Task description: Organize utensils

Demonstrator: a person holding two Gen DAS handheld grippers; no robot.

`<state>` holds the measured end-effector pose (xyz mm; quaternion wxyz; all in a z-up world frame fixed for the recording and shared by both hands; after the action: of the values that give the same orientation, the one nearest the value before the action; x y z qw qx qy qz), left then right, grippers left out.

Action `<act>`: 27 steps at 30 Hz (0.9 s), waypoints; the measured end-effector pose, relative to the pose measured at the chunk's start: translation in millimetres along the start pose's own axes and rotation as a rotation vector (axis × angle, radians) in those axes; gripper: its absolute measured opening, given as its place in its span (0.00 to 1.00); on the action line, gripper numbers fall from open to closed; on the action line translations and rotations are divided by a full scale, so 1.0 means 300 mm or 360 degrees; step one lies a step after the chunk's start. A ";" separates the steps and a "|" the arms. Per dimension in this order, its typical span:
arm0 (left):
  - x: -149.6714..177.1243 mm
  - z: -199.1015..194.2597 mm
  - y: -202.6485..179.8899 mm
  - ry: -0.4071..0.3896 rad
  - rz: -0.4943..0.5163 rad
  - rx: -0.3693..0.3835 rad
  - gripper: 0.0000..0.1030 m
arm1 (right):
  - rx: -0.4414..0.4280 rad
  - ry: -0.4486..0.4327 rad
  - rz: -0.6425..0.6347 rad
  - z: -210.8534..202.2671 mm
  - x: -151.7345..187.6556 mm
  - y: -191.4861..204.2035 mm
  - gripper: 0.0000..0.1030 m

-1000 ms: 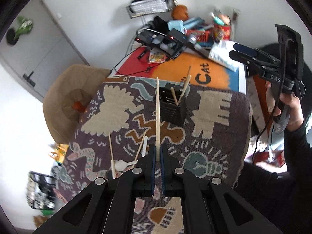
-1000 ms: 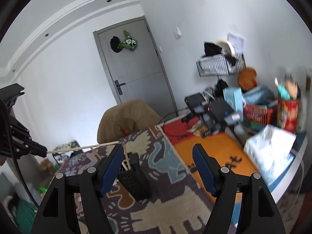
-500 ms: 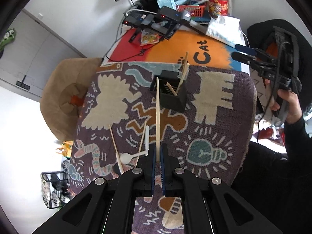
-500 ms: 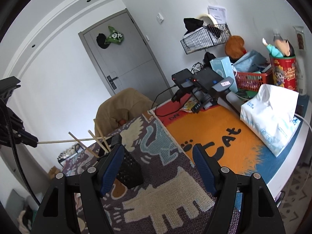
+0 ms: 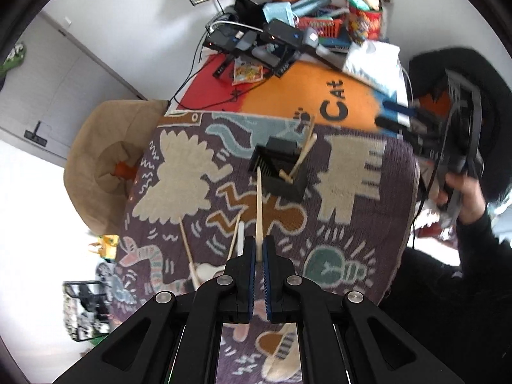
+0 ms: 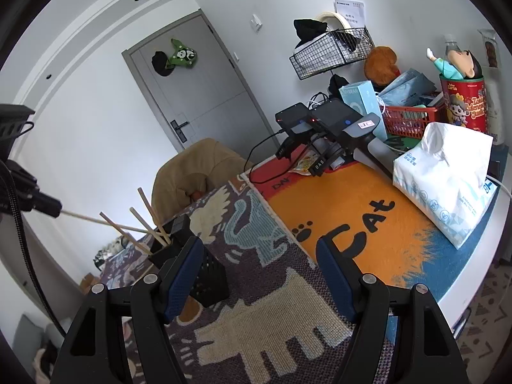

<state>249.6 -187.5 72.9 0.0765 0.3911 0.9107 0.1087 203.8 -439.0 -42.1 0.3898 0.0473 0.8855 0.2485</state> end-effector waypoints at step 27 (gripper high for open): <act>0.020 0.065 0.187 -0.1041 -0.0756 0.0487 0.85 | 0.0033 0.0062 -0.0057 0.025 0.037 0.118 0.71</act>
<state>289.0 -142.8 68.3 0.3251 0.1914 0.9088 -0.1779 197.6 -402.0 -36.9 0.3764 0.0306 0.8962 0.2330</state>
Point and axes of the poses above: each gripper's, at about its wrist camera, not at the fingertips, and z roughly the way its jaws point, y to its left, x to its underside, the point moved 2 cm from there along z, roughly the way its jaws point, and after that the axes turned 12 degrees about y, right-handed, at the moved point
